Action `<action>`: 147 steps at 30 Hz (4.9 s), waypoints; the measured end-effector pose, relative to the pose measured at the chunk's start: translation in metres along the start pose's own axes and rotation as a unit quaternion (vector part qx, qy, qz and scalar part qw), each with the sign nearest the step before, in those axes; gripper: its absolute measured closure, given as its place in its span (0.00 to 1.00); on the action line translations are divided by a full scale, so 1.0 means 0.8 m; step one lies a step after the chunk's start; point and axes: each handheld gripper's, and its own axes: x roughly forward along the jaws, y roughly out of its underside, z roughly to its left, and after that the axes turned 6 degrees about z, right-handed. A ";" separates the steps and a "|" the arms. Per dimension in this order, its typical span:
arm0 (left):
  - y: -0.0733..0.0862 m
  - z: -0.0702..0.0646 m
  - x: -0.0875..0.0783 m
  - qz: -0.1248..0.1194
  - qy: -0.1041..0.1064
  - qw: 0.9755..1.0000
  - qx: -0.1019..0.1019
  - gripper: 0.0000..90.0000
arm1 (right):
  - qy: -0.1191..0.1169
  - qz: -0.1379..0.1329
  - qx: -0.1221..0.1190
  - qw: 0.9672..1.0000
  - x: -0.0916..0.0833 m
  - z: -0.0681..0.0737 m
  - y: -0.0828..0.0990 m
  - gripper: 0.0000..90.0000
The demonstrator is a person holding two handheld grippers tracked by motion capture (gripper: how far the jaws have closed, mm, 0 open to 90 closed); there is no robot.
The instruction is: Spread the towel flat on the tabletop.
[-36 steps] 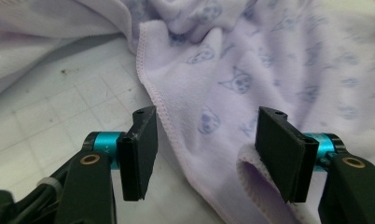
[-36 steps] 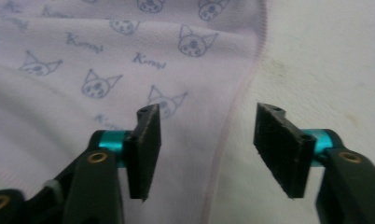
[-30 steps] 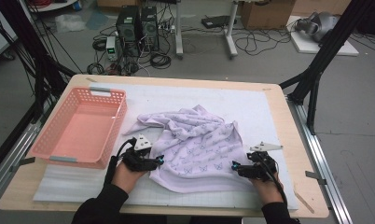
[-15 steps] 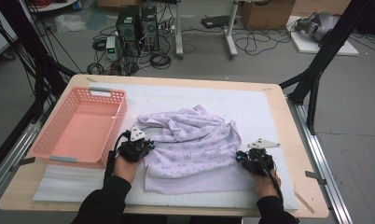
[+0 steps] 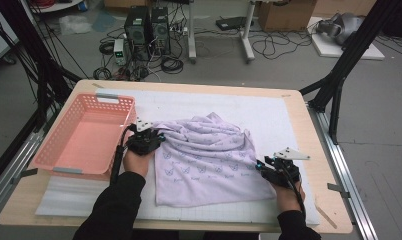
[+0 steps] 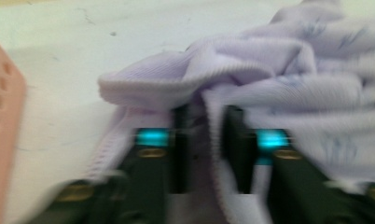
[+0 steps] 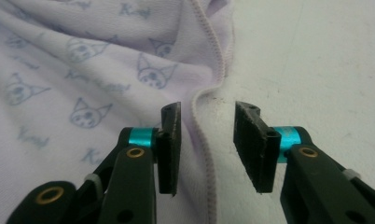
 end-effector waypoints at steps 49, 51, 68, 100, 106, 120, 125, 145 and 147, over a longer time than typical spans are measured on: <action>0.039 -0.021 -0.033 0.060 0.010 0.989 0.137 0.96 | -0.041 0.049 -0.052 0.997 -0.021 0.021 0.033 0.97; 0.040 -0.022 -0.036 0.059 0.008 0.990 0.130 0.79 | -0.038 0.038 -0.035 0.998 -0.022 0.017 0.034 0.95; 0.089 -0.023 -0.081 0.060 0.081 0.989 0.111 0.57 | -0.042 -0.012 -0.026 0.999 -0.050 0.021 0.040 0.68; 0.115 -0.048 -0.129 0.061 0.127 0.983 0.119 0.94 | -0.084 0.040 -0.018 0.995 -0.061 0.033 0.058 0.95; 0.121 -0.049 -0.144 0.059 0.144 0.982 0.110 0.95 | -0.093 0.045 -0.021 0.994 -0.067 0.036 0.061 0.95; 0.136 -0.057 -0.177 0.068 0.163 0.977 0.121 0.95 | -0.108 0.056 -0.024 0.992 -0.097 0.053 0.074 0.95; 0.146 -0.063 -0.179 0.098 0.182 0.970 0.128 0.94 | -0.103 0.078 -0.048 0.991 -0.110 0.060 0.083 0.95; 0.115 -0.052 -0.160 0.034 0.135 0.985 0.097 0.42 | -0.077 0.024 -0.031 0.996 -0.108 0.057 0.076 0.65; 0.106 -0.048 -0.146 0.036 0.117 0.987 0.103 0.42 | -0.067 0.008 -0.030 0.997 -0.094 0.051 0.067 0.64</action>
